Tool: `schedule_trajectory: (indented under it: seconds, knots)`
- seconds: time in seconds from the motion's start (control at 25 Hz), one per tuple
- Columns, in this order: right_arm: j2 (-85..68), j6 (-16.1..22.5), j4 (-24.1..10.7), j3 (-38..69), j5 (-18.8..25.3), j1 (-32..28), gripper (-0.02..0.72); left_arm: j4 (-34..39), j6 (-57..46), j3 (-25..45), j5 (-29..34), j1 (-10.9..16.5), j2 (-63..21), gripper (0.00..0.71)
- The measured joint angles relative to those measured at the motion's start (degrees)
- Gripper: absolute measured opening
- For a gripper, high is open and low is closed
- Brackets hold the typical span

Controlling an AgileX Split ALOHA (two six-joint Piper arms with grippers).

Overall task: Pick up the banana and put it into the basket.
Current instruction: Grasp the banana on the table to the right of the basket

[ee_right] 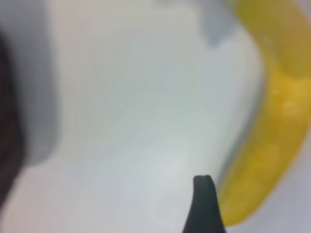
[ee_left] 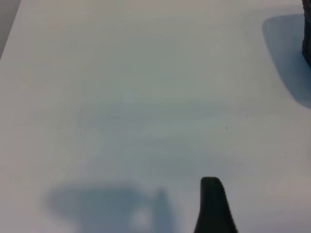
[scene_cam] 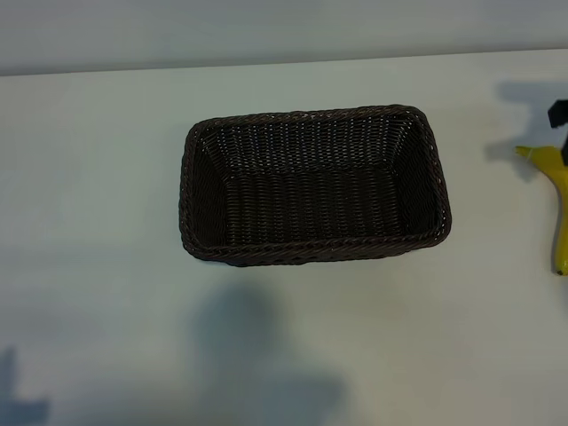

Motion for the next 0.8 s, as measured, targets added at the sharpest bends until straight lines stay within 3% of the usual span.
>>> schedule_trajectory:
  seconds: [0.4,0.8]
  knots:
    - [6.83,0.10,-1.76,-0.07,-0.96,0.00,0.543,0.00,0.00,0.07,0.00,0.00,0.00,0.497]
    - [9.59,0.10,-2.91,-0.07,-5.47,0.00,0.543,0.00,0.00,0.07,0.00,0.00,0.00,0.497]
